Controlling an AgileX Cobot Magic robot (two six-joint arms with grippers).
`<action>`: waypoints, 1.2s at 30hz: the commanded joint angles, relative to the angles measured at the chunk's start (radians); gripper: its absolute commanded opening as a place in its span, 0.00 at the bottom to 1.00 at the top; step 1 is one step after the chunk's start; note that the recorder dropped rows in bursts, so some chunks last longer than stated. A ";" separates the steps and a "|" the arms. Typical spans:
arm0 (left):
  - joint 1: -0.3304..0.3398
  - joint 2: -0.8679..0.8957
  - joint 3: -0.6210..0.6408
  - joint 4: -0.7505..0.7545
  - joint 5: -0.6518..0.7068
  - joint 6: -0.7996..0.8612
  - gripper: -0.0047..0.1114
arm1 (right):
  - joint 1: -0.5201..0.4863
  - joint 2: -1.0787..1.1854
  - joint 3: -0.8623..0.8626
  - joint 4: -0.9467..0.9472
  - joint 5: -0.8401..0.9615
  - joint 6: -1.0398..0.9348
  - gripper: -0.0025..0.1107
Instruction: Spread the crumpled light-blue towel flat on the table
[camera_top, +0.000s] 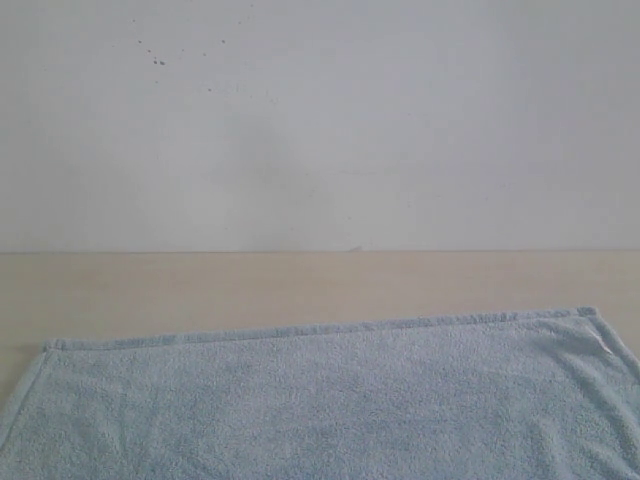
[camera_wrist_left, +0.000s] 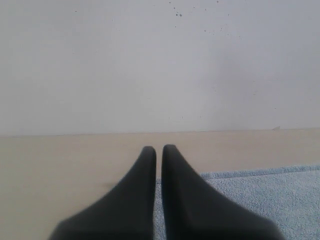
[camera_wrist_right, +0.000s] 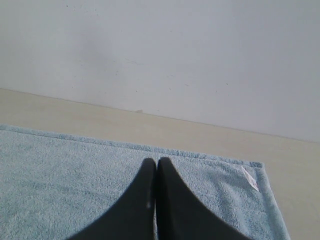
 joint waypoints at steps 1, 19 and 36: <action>-0.003 -0.003 0.004 -0.012 -0.012 0.006 0.07 | 0.001 -0.006 0.000 0.001 -0.012 -0.003 0.02; 0.032 -0.003 0.004 -0.012 -0.012 0.006 0.07 | 0.001 -0.006 0.000 0.001 -0.012 -0.003 0.02; 0.032 -0.003 0.004 -0.012 -0.012 0.006 0.07 | 0.001 -0.006 0.000 0.001 -0.012 -0.003 0.02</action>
